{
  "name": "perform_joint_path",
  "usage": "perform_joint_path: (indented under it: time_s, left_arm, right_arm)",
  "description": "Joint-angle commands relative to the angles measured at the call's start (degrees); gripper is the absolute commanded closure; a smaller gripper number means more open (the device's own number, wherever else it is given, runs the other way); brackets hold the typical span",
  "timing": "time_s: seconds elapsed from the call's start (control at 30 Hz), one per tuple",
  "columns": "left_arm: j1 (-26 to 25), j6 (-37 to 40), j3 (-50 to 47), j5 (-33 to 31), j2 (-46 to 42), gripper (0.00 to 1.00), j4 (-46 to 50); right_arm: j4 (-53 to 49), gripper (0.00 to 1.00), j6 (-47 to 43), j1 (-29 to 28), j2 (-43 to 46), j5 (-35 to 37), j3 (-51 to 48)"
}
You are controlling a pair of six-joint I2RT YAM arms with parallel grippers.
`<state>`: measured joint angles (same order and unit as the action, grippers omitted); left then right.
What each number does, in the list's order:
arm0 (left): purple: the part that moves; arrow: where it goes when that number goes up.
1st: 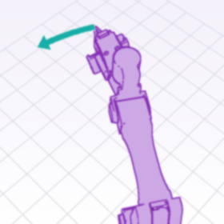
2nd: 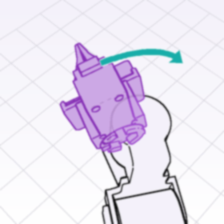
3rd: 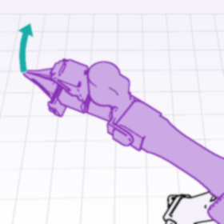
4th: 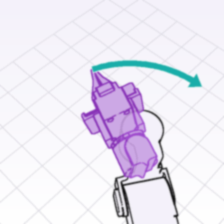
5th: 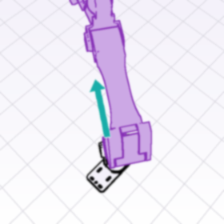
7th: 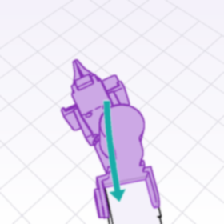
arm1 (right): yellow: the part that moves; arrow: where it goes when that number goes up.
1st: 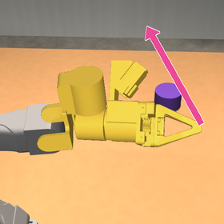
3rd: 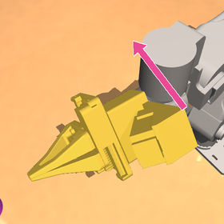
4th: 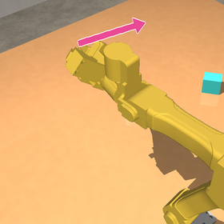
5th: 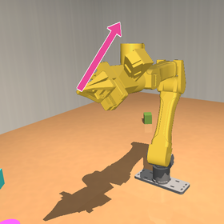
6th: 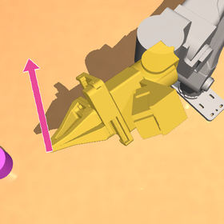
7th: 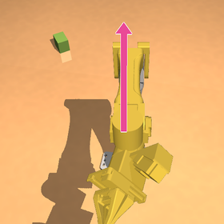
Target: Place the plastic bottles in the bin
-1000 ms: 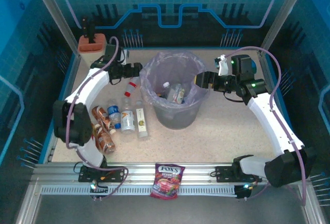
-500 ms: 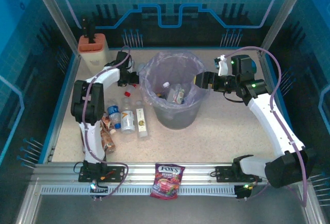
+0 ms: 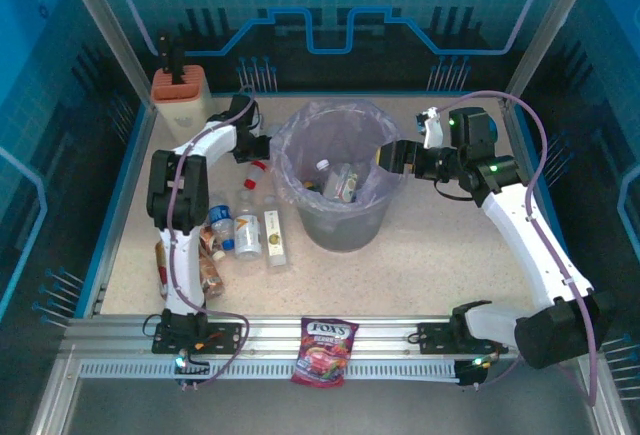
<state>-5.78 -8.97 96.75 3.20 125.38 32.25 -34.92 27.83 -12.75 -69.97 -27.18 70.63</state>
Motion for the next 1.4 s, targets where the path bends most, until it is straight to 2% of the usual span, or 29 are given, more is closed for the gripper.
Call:
perform_joint_path:
  time_s: [0.0, 0.17, 0.43, 0.53, 0.73, 0.93, 1.23, 1.37]
  left_arm:
    - [0.54, -0.02, 2.88, -0.65, 2.51, 0.36, 4.82]
    - [0.51, 0.09, 4.36, -1.03, 3.34, 0.47, 5.79]
    - [0.51, 0.37, 3.84, -0.73, -0.97, 0.46, 5.34]
    - [0.51, 0.23, 3.28, -0.39, -4.10, 0.46, 5.06]
    - [0.51, -0.65, 0.30, -1.48, -13.77, 0.46, 4.47]
    - [0.51, -1.58, -3.01, -2.06, -24.07, 0.46, 3.87]
    - [0.51, -1.78, -7.44, -7.35, -41.15, 0.47, 3.44]
    - [-0.36, -4.23, -7.76, -4.46, -49.28, 0.49, 1.59]
  right_arm:
    - [0.00, 0.16, -0.46, -1.16, 1.33, -1.12, 1.94]
    - [-0.06, 0.16, -0.59, -1.14, 1.39, -1.25, 2.54]
    - [0.44, 0.16, -0.43, -1.20, 2.16, -1.72, 2.93]
    - [-0.04, 0.11, -0.57, -1.13, 2.94, -1.59, 3.45]
    - [-1.64, 0.00, -2.20, -1.06, 4.83, 0.67, 4.84]
    - [-0.80, 0.00, -2.00, -0.55, 6.87, 1.94, 5.22]
    - [3.74, 0.00, 0.91, 2.00, 11.57, 3.96, 3.15]
    - [5.18, 0.00, 2.37, 3.70, 13.26, 5.12, 1.16]
